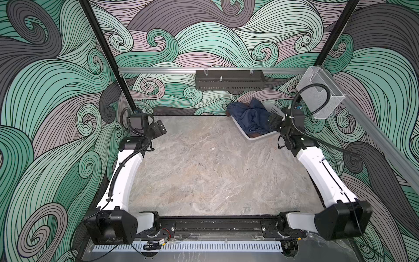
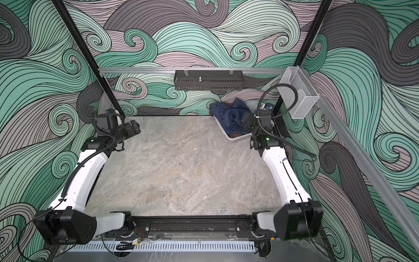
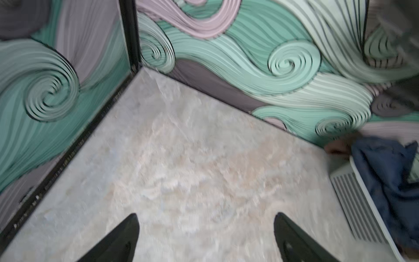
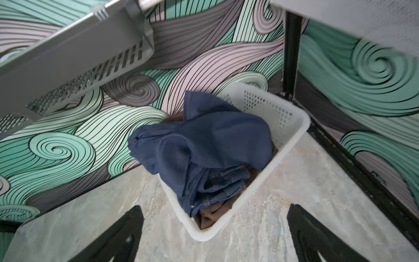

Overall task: Fold and stack the trousers
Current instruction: Pick up the trousers from the basket.

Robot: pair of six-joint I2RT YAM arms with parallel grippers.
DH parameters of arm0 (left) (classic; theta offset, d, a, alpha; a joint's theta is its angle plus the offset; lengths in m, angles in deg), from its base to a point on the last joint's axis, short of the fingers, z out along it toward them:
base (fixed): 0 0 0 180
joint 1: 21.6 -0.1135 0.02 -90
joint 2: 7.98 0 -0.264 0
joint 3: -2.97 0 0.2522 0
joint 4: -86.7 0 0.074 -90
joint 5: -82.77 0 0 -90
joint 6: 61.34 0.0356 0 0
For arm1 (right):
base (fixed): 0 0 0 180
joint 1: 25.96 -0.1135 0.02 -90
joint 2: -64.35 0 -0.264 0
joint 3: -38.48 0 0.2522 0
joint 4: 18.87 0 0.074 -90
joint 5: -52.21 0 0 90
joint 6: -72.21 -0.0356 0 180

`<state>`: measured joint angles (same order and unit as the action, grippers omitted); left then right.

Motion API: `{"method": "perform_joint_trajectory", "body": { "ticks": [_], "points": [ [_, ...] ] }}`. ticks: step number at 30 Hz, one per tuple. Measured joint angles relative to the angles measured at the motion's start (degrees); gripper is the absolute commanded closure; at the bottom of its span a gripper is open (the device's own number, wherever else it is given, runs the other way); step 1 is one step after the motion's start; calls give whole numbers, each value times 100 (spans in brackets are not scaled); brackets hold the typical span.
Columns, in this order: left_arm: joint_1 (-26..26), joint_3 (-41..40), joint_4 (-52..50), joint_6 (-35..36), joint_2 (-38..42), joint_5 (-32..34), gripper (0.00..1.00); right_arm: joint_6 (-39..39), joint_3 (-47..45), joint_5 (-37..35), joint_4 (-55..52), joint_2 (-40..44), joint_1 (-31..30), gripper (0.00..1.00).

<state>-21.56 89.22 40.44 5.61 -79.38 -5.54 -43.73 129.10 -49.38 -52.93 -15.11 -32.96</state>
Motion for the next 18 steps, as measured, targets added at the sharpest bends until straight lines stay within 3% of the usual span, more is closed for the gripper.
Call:
{"method": "perform_joint_trajectory", "body": {
  "ticks": [8,18],
  "points": [
    [730,-374,-417,-264,109,-920,1,-107,1711,730,-1274,-2011,-52,1],
    [1029,-490,-352,-466,-127,-1355,1,-4,2804,1191,-1620,-3241,-52,1]
  ]
}}
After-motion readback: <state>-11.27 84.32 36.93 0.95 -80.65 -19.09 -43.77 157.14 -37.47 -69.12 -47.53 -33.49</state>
